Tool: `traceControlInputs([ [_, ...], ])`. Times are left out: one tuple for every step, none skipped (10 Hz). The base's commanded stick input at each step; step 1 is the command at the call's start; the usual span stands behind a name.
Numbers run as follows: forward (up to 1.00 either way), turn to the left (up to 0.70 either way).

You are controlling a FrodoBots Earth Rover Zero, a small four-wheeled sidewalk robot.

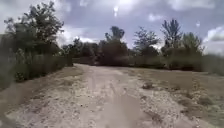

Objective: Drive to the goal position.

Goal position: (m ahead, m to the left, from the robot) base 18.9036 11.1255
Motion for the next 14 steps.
traceControlInputs([
  [0.85,0.00],
  [0.85,0.00],
  [0.85,0.00],
  [0.85,0.00],
  [0.85,0.00],
  [0.85,0.00],
  [0.85,0.00],
  [0.85,0.00],
  [0.85,0.00],
  [0.85,0.00],
  [0.85,0.00],
  [0.85,0.00],
  [0.85,0.00],
  [0.85,0.00],
])
